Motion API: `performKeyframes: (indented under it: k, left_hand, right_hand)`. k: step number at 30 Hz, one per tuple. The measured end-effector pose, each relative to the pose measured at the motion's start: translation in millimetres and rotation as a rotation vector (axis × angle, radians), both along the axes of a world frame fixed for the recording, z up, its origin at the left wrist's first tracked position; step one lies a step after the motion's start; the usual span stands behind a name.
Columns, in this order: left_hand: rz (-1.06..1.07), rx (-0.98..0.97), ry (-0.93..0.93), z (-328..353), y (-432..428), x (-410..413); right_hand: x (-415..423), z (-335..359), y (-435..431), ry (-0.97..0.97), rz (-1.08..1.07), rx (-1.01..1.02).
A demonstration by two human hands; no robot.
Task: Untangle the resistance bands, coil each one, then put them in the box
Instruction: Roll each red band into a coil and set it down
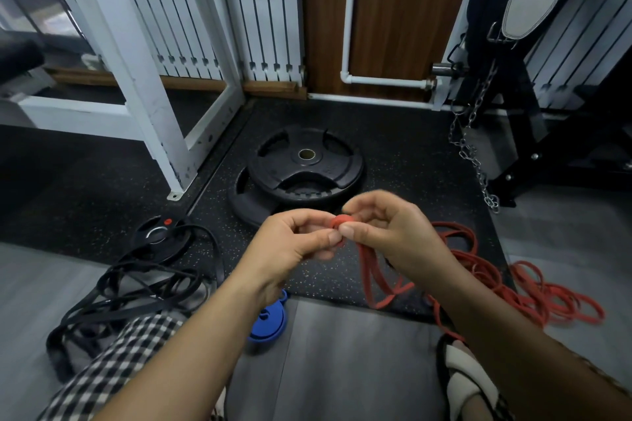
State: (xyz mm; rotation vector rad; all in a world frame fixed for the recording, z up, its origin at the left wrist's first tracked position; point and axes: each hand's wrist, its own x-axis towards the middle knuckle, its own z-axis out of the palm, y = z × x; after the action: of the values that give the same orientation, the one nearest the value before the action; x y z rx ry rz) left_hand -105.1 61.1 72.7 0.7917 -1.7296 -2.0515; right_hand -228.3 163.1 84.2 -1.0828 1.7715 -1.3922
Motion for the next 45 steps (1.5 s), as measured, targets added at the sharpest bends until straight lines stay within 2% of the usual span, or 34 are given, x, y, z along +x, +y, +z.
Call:
performKeyframes:
  k: [4,8,11,17,23,31,34,36,38,39,40,42,43,44,45]
  left_hand:
    - [0.000,0.239,0.057,1.8,5.0,-0.1]
    - [0.073,0.373,0.136,4.4,0.7,-0.2]
    - [0.148,0.416,0.181,3.1,-1.5,-2.2]
    - [0.183,0.373,0.186,-2.6,2.5,-5.5]
    - [0.062,0.134,0.066,4.0,-2.7,-0.4]
    - [0.162,0.461,0.240,7.0,0.7,-2.9]
    - [0.154,0.573,0.288,4.8,1.0,-3.9]
    - [0.134,0.589,0.298,4.0,1.1,-3.4]
    - [0.103,0.523,0.250,3.0,-1.2,-2.0]
    - [0.080,0.430,0.198,3.0,-2.4,-1.3]
    - [0.056,0.259,0.119,2.0,-4.4,-0.5]
    - [0.024,-0.222,-0.053,-0.6,-8.6,0.4]
    - [0.001,-0.383,-0.085,-1.5,-9.2,-0.1]
    - [-0.019,-0.449,-0.090,-1.9,-9.2,-0.2]
    - [-0.030,-0.430,-0.072,-1.3,-8.4,-0.2]
  right_hand:
    - [-1.1,3.3,-0.4,-0.175,-0.006,-0.066]
    - [-0.2,3.6,-1.4,-0.264,0.026,-0.059]
    - [0.8,0.3,-4.0,-0.212,0.035,-0.002]
    - [2.2,-3.0,-4.9,-0.126,-0.021,0.025]
    - [-0.3,-0.1,-2.5,0.090,0.052,0.122]
    - [2.0,-3.1,-3.7,-0.128,-0.047,-0.017]
    - [6.2,-6.5,-6.1,-0.146,-0.094,-0.085]
    - [6.1,-8.1,-6.3,-0.088,-0.106,-0.100]
    - [2.6,-6.7,-4.9,0.050,-0.074,-0.063]
    - [-0.1,-5.1,-3.7,0.110,-0.055,-0.033]
    - [-2.9,-3.1,-2.6,0.162,-0.037,0.002]
    - [-7.5,-0.3,-1.0,0.289,0.002,0.089]
    - [-8.7,0.0,-0.5,0.353,0.021,0.127]
    - [-8.7,0.3,-0.2,0.392,0.035,0.149]
    - [-8.0,0.3,-0.1,0.399,0.039,0.153]
